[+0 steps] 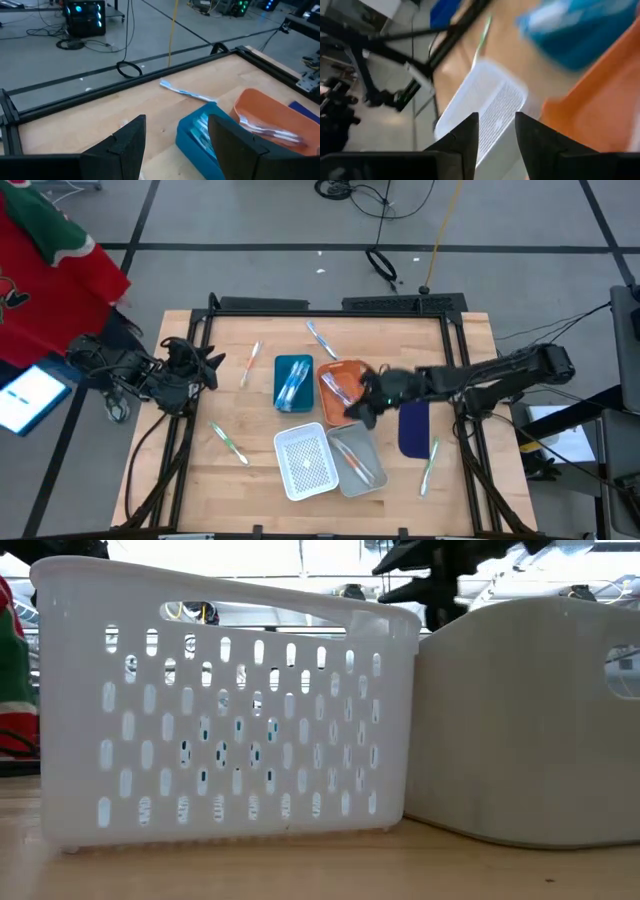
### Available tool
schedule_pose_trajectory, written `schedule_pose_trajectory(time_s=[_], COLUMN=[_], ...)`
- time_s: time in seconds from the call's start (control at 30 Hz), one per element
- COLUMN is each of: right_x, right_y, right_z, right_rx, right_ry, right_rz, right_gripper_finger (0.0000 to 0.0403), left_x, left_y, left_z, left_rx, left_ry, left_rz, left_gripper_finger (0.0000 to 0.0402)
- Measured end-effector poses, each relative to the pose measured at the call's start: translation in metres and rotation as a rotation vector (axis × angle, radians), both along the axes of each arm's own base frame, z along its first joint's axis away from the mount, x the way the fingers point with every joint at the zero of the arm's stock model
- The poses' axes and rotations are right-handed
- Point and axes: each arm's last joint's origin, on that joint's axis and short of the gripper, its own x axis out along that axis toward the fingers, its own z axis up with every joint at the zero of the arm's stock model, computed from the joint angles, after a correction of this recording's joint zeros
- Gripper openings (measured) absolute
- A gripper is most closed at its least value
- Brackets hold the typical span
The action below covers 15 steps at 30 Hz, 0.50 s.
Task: Pick & Place Toothbrushes
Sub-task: Put the orange toothbrush into the gray bin
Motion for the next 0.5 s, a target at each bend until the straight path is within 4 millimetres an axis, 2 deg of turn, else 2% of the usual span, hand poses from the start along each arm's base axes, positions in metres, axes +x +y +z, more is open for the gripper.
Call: schedule_pose_trajectory(time_s=[0.17,0.27,0.4,0.5], right_x=[-0.007,-0.018,-0.042,-0.064], right_y=[-0.037,-0.054,-0.069,-0.071], right_z=[0.021,0.034,0.055,0.07], right_rx=[-0.218,-0.372,-0.495,-0.553], right_ry=[-0.148,-0.2,-0.258,-0.305], right_rz=[-0.038,-0.074,-0.099,-0.112], right_gripper_finger=[0.0118,0.0116,0.0112,0.0109], left_x=[0.0,0.0,0.0,0.0], left_y=[0.0,0.0,0.0,0.0], left_z=[0.0,0.0,0.0,0.0], left_rx=[0.005,0.002,0.002,-0.002], left_ry=[-0.004,-0.007,-0.008,-0.012], left_rz=[0.007,0.008,0.008,0.011], left_gripper_finger=[0.0211,0.0211,0.0211,0.0211])
